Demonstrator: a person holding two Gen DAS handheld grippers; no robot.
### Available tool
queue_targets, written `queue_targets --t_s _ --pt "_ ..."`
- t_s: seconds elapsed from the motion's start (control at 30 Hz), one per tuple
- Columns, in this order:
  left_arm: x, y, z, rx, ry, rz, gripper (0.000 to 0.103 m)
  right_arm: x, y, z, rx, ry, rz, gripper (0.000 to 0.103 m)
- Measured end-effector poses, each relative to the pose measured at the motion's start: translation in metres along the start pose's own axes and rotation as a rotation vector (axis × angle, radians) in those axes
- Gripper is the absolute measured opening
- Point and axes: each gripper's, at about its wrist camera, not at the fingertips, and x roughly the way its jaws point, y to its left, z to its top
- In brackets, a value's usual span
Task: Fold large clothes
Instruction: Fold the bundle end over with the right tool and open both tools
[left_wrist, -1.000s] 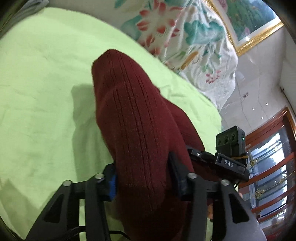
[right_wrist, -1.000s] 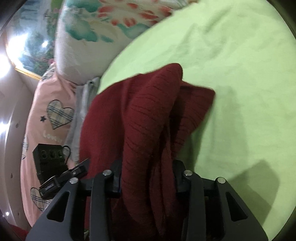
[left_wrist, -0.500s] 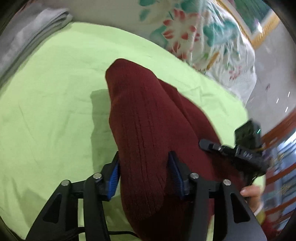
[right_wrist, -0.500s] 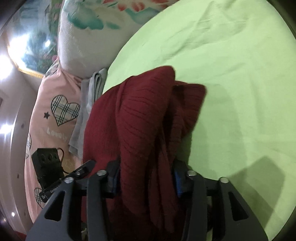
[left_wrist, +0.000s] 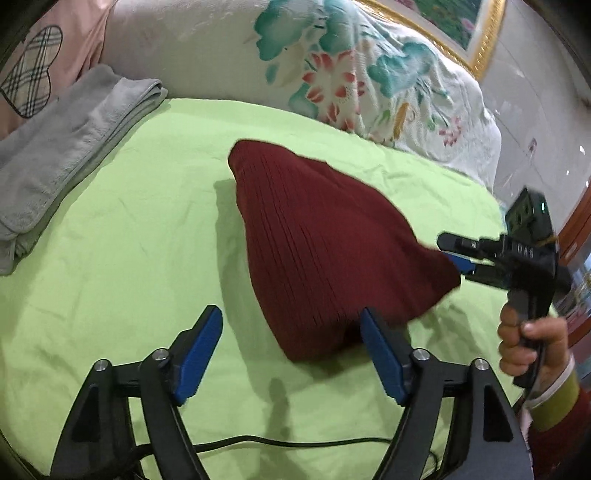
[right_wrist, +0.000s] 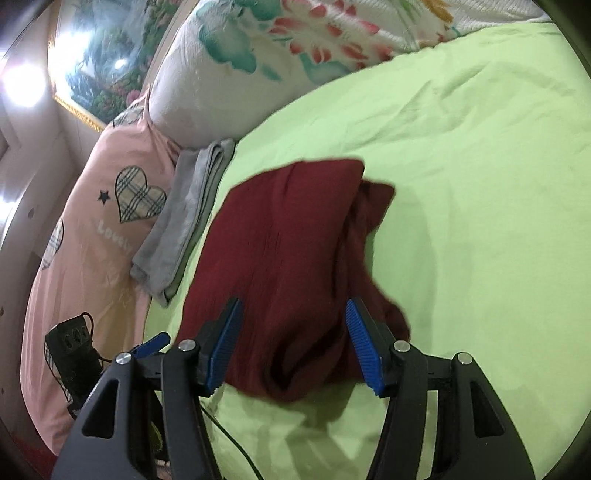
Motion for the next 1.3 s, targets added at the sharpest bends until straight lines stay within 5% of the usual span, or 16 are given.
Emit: queue_targets --t_s 0.27,0.33,0.37,0.4,0.57,0.7,0.83,1.03,1.1,1.3 --pt "0.031 -0.016 -0.013 0.123 -0.025 0.180 0.076 0.025 -0.005 -0.003 0.033 0.043 0.010 0.060" --pt "0.034 -0.023 -0.014 0.177 -0.056 0.229 0.066 0.031 -0.007 0.000 0.042 0.048 0.009 0.052" --pt "0.036 -0.027 -0.016 0.210 -0.064 0.243 0.049 0.035 -0.008 0.002 0.047 0.059 0.002 0.029" --pt "0.038 -0.033 -0.017 0.248 -0.067 0.255 0.029 0.038 -0.009 0.003 0.052 0.069 0.000 0.019" --pt "0.037 -0.074 -0.031 0.514 -0.143 0.447 0.016 -0.001 0.007 0.015 -0.018 -0.066 0.061 0.014" --pt "0.056 -0.093 -0.048 0.654 -0.134 0.528 0.014 0.003 -0.006 0.013 -0.046 -0.019 -0.037 0.014" --pt "0.058 -0.091 -0.046 0.613 -0.115 0.466 0.015 0.038 -0.041 -0.006 0.022 0.067 -0.087 0.015" --pt "0.020 -0.057 -0.026 0.459 -0.046 0.194 0.030 0.013 -0.039 -0.002 0.063 -0.003 -0.065 0.037" --pt "0.001 -0.039 -0.017 0.382 -0.037 0.080 0.033 -0.003 -0.035 0.002 0.058 -0.042 -0.073 0.038" --pt "-0.019 -0.011 0.033 0.198 -0.095 -0.113 0.033 -0.025 -0.004 0.025 0.000 -0.142 -0.031 0.038"
